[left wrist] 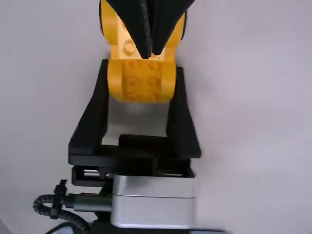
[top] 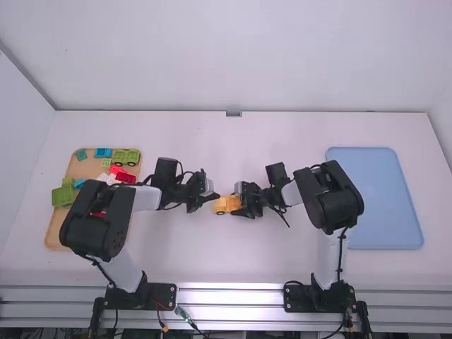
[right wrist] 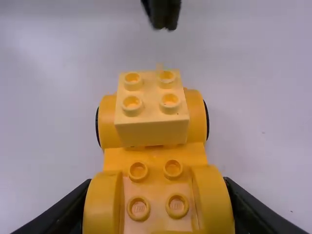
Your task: Assemble lego blocks to make yellow taxi
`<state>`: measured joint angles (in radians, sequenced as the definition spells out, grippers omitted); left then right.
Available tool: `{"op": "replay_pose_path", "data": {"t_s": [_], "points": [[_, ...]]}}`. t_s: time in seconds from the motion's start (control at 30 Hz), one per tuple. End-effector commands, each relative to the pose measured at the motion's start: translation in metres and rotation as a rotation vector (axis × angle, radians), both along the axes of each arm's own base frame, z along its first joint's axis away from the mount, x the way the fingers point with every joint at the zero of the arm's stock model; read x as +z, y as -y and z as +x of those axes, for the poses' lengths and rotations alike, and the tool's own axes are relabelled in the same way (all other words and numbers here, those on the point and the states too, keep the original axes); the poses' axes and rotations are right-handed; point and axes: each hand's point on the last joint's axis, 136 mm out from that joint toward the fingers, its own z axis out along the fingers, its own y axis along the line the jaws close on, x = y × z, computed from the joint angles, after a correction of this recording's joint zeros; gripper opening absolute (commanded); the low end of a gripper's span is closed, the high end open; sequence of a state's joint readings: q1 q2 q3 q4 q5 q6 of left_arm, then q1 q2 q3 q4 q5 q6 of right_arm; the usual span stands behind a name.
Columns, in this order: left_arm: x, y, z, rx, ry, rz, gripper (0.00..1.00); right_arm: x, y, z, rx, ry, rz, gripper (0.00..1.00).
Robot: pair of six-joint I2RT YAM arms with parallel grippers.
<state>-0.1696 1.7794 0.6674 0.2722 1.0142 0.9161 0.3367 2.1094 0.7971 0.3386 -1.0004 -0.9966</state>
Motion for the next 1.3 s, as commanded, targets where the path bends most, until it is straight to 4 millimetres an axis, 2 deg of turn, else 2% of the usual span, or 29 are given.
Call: {"op": "replay_pose_path", "data": {"t_s": [0.0,0.3,0.5,0.7,0.9,1.1,1.27], "points": [[-0.015,0.003,-0.005,0.002,-0.034,0.036,0.02,-0.008,0.001,-0.008,0.001,-0.034,-0.013,0.62],[-0.034,-0.001,-0.003,0.039,-0.082,0.081,0.02,-0.008,0.001,-0.008,0.001,-0.035,-0.013,0.62],[-0.046,0.0,-0.007,0.038,-0.111,0.101,0.02,-0.008,0.001,-0.008,0.001,-0.034,-0.013,0.62],[-0.065,0.001,-0.015,0.033,-0.155,0.143,0.02,-0.008,0.001,-0.008,0.001,-0.034,-0.013,0.61],[-0.093,-0.02,-0.01,0.107,-0.154,0.316,0.02,-0.008,0.001,-0.008,0.001,-0.033,-0.013,0.61],[-0.101,-0.027,-0.014,0.101,-0.15,0.376,0.02,-0.008,0.002,-0.007,-0.001,-0.032,-0.016,0.61],[-0.099,-0.026,-0.013,0.101,-0.147,0.361,0.01,-0.008,0.002,-0.007,-0.001,-0.033,-0.016,0.61]]}}
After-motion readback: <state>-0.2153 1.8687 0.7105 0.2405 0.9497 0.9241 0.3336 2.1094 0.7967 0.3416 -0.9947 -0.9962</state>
